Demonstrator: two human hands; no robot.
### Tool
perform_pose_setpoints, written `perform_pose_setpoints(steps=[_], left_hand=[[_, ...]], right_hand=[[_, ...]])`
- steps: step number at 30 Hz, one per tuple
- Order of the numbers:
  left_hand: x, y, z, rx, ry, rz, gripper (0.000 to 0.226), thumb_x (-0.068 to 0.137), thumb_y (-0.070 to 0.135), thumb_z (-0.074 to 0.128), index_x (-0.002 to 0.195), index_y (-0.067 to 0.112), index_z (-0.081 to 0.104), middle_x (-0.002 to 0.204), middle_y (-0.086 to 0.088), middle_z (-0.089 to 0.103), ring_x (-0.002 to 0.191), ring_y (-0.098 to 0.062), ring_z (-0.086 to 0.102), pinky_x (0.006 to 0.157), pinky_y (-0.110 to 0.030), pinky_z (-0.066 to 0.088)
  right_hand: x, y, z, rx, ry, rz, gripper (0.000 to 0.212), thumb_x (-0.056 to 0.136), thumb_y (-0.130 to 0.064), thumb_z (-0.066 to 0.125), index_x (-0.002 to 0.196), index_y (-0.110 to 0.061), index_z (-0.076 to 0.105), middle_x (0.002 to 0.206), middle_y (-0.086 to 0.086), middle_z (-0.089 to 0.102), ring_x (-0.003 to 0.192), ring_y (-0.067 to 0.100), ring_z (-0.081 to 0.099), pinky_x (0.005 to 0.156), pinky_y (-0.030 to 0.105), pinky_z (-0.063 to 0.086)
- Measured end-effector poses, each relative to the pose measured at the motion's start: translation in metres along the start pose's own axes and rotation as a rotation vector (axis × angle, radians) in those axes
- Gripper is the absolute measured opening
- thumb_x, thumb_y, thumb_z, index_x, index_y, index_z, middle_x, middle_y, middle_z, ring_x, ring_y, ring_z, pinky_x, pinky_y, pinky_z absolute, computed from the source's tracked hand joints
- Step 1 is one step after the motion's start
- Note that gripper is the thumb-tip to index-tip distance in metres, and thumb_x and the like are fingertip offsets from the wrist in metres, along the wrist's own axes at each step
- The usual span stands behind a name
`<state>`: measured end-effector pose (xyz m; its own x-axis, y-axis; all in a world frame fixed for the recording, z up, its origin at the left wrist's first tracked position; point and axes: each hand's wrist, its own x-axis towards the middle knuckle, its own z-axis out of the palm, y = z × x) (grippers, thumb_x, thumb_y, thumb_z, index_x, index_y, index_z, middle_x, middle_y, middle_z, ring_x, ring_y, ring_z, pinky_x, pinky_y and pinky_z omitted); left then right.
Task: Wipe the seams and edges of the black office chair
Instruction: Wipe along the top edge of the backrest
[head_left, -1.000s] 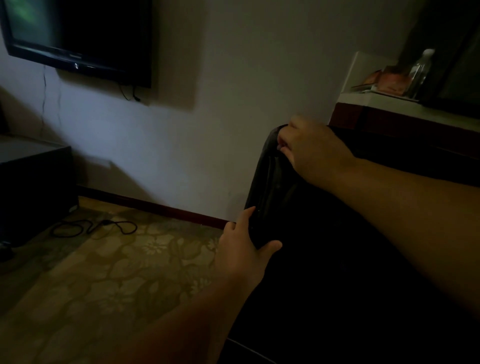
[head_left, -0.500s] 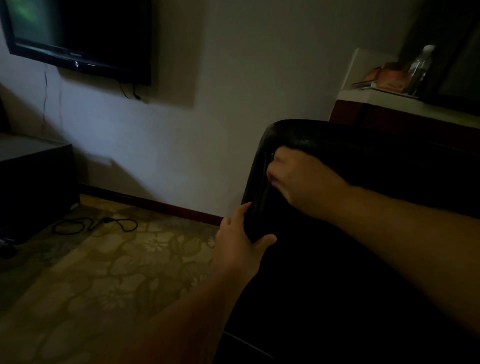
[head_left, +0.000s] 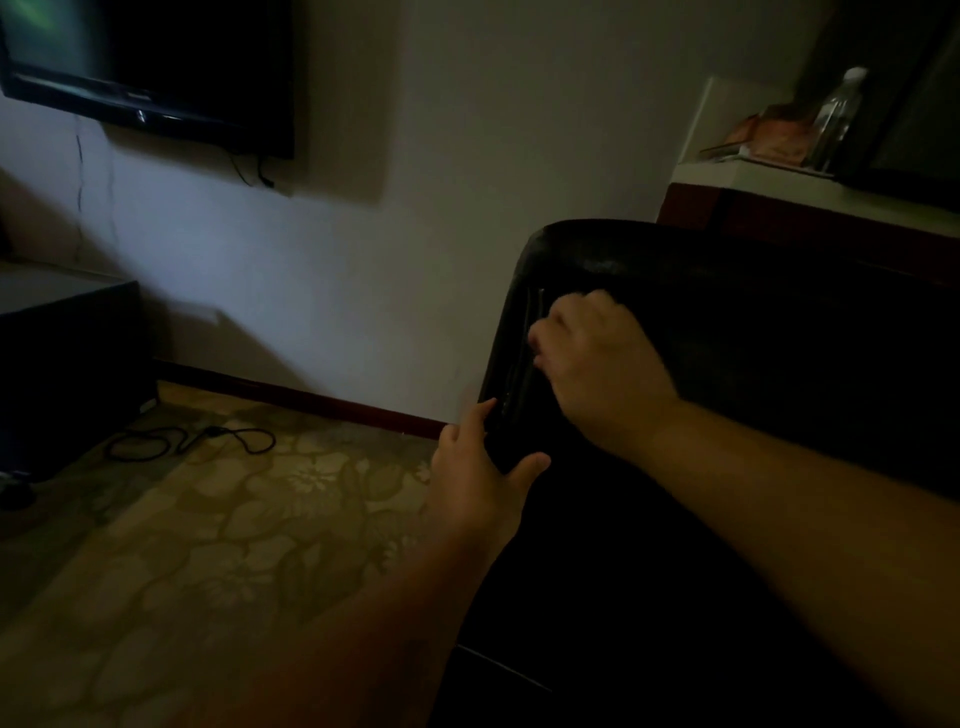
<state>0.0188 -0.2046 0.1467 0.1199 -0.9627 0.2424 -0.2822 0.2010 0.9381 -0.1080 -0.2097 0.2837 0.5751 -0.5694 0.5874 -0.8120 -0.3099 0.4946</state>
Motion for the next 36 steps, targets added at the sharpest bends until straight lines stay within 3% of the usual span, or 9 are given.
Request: perform_pose_setpoints(steps=[7, 13, 19, 21, 25, 28, 31, 33, 36], left_hand=[[-0.024, -0.008, 0.0, 0.027, 0.032, 0.043, 0.065, 0.082, 0.028, 0.078, 0.139, 0.034, 0.045, 0.122, 0.013, 0.05, 0.112, -0.012, 0.056, 0.094, -0.041, 0.056], [-0.05, -0.003, -0.019, 0.145, -0.023, 0.089, 0.069, 0.087, 0.025, 0.072, 0.146, 0.036, 0.037, 0.133, 0.007, 0.045, 0.112, -0.009, 0.049, 0.1, -0.035, 0.052], [-0.076, 0.025, -0.018, 0.274, -0.159, 0.212, 0.069, 0.094, 0.025, 0.068, 0.151, 0.038, 0.032, 0.145, 0.01, 0.035, 0.126, -0.008, 0.036, 0.101, -0.023, 0.034], [-0.087, 0.028, -0.014, 0.315, -0.202, 0.222, 0.067, 0.095, 0.025, 0.067, 0.151, 0.036, 0.032, 0.146, 0.007, 0.036, 0.131, -0.014, 0.037, 0.102, -0.024, 0.034], [-0.11, 0.031, -0.002, 0.367, -0.284, 0.22, 0.062, 0.096, 0.029, 0.064, 0.149, 0.035, 0.034, 0.146, 0.005, 0.036, 0.132, -0.02, 0.038, 0.107, -0.032, 0.038], [-0.124, 0.035, 0.003, 0.399, -0.344, 0.227, 0.061, 0.096, 0.03, 0.064, 0.15, 0.033, 0.034, 0.147, 0.002, 0.036, 0.134, -0.023, 0.039, 0.111, -0.038, 0.041], [-0.132, 0.039, 0.002, 0.431, -0.407, 0.233, 0.061, 0.097, 0.031, 0.063, 0.151, 0.032, 0.033, 0.148, 0.001, 0.036, 0.134, -0.026, 0.04, 0.112, -0.046, 0.041], [-0.137, 0.039, -0.001, 0.444, -0.436, 0.231, 0.062, 0.097, 0.033, 0.063, 0.15, 0.034, 0.032, 0.146, 0.002, 0.036, 0.133, -0.026, 0.041, 0.112, -0.048, 0.041], [-0.145, 0.037, -0.006, 0.444, -0.479, 0.244, 0.062, 0.097, 0.034, 0.062, 0.151, 0.035, 0.031, 0.145, 0.002, 0.037, 0.133, -0.025, 0.041, 0.111, -0.047, 0.041]], right_hand=[[-0.053, -0.045, 0.014, 0.231, -0.151, -0.149, 0.029, 0.094, -0.024, 0.044, 0.114, -0.011, 0.061, 0.108, 0.007, 0.055, 0.092, 0.022, 0.048, 0.079, 0.032, 0.046], [-0.063, -0.022, 0.0, 0.167, -0.154, -0.341, 0.03, 0.094, -0.019, 0.055, 0.118, -0.006, 0.065, 0.111, 0.013, 0.059, 0.096, 0.027, 0.053, 0.08, 0.037, 0.052], [-0.088, 0.066, -0.049, 0.126, -0.072, 0.028, 0.04, 0.098, -0.047, 0.034, 0.121, -0.034, 0.063, 0.113, -0.006, 0.065, 0.091, 0.019, 0.048, 0.072, 0.033, 0.038], [-0.114, 0.072, -0.049, 0.259, -0.127, 0.069, 0.034, 0.097, -0.046, 0.043, 0.118, -0.031, 0.065, 0.109, -0.005, 0.065, 0.087, 0.012, 0.045, 0.071, 0.033, 0.044], [-0.183, 0.045, -0.034, 0.311, -0.299, -0.029, 0.027, 0.083, -0.021, 0.064, 0.109, -0.028, 0.068, 0.104, -0.002, 0.061, 0.084, 0.016, 0.055, 0.069, 0.03, 0.053], [-0.23, 0.022, -0.036, 0.322, -0.498, -0.165, 0.031, 0.077, -0.027, 0.076, 0.107, -0.03, 0.068, 0.105, -0.007, 0.059, 0.085, 0.01, 0.056, 0.065, 0.017, 0.045], [-0.24, 0.017, -0.042, 0.287, -0.633, -0.187, 0.032, 0.089, -0.036, 0.055, 0.12, -0.031, 0.064, 0.115, -0.006, 0.055, 0.096, 0.012, 0.051, 0.071, 0.017, 0.034], [-0.228, 0.024, -0.048, 0.21, -0.568, -0.168, 0.034, 0.088, -0.032, 0.06, 0.122, -0.031, 0.062, 0.118, -0.003, 0.054, 0.099, 0.014, 0.051, 0.073, 0.018, 0.037], [-0.196, 0.045, -0.066, 0.177, -0.4, 0.064, 0.04, 0.092, -0.026, 0.061, 0.13, -0.033, 0.056, 0.125, 0.001, 0.048, 0.11, 0.018, 0.046, 0.078, 0.022, 0.038]])
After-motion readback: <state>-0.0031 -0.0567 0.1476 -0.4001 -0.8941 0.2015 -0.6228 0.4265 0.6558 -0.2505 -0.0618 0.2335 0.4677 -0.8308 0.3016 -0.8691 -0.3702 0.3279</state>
